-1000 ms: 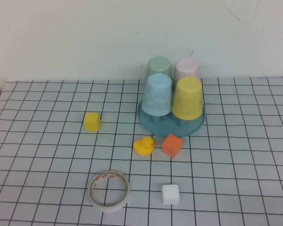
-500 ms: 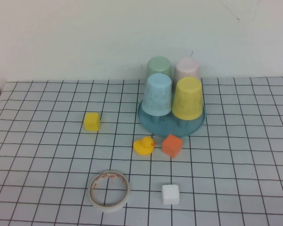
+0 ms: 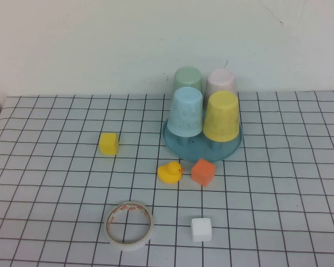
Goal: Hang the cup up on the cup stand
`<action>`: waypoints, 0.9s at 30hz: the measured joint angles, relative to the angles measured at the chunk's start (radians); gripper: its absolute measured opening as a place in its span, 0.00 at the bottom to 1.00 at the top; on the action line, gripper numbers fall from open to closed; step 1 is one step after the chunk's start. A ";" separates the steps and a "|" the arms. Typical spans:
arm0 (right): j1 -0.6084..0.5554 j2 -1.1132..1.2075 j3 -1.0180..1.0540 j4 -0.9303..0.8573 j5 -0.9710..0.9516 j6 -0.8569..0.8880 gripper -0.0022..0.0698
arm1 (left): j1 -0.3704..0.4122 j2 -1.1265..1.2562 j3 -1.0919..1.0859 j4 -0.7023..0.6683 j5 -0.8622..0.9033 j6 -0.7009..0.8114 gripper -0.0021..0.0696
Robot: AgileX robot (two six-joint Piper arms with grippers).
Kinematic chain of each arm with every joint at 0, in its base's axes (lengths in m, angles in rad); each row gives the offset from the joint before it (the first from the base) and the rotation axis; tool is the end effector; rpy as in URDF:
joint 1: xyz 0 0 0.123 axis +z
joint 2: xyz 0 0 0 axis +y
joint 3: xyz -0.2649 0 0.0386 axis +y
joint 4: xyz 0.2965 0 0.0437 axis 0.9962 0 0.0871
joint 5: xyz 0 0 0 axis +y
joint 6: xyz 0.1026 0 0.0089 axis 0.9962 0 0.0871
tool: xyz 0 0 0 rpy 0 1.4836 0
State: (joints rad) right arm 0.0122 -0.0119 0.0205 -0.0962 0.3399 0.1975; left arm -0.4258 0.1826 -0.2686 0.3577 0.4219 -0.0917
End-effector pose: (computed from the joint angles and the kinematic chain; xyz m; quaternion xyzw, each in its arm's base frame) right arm 0.1310 -0.0017 0.1731 0.0472 0.7913 0.0236 0.6091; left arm 0.1313 -0.0433 0.2553 0.2114 0.7521 -0.0027 0.6242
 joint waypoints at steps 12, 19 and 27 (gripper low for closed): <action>0.000 0.000 0.000 0.000 0.000 0.002 0.05 | 0.336 -0.097 0.170 -0.208 -0.268 0.060 0.03; 0.000 0.000 0.000 0.000 0.000 0.002 0.05 | 0.362 -0.192 0.272 -0.335 -0.303 0.203 0.03; 0.000 0.000 0.000 0.000 0.000 0.002 0.05 | 0.372 -0.196 0.288 -0.385 -0.296 0.210 0.03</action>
State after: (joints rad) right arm 0.0122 -0.0119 0.0205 -0.0962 0.3399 0.1991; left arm -0.0542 -0.0132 0.0193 -0.0270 0.1257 0.1185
